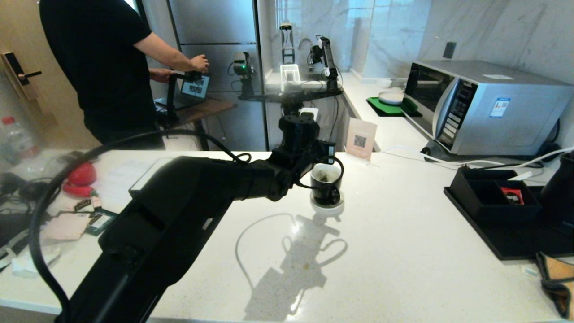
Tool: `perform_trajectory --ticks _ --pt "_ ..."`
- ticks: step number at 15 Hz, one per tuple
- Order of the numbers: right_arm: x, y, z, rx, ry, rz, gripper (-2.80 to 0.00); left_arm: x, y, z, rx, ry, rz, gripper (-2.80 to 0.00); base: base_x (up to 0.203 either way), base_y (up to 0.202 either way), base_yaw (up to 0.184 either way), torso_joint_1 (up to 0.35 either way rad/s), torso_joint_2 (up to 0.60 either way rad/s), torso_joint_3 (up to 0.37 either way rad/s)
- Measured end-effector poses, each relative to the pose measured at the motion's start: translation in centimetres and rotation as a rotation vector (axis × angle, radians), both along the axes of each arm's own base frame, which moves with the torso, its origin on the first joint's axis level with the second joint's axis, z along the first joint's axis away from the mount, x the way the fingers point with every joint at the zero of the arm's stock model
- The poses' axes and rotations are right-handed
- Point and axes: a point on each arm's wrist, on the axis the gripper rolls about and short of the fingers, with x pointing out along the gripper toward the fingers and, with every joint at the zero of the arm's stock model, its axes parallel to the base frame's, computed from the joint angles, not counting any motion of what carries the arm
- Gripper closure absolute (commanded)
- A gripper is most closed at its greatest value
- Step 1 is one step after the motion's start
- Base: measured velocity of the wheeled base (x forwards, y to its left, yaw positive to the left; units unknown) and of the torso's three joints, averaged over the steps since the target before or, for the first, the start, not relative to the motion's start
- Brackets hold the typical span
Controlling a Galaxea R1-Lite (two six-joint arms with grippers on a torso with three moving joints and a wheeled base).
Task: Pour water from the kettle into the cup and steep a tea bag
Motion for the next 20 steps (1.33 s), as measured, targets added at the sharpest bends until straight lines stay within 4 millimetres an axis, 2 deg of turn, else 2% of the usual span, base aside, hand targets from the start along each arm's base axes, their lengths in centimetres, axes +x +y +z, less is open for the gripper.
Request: perform_trajectory --ticks 7,13,20 --pt "-1.8 0.0 -0.2 0.010 -0.231 -0.081 0.00 -0.4 0.0 1.1 -0.011 -0.017 -0.004 0.00 0.000 0.000 0.000 0.000 0.00 0.000" --pt "-2.2 0.0 -0.3 0.012 -0.277 -0.084 0.00 -1.6 1.4 6.1 -0.003 -0.078 -0.003 0.00 0.000 0.000 0.000 0.000 0.00 0.000" --pt "-2.2 0.0 -0.3 0.012 -0.279 -0.084 0.00 -2.1 3.2 9.4 -0.016 -0.147 0.034 0.00 0.000 0.000 0.000 0.000 0.00 0.000"
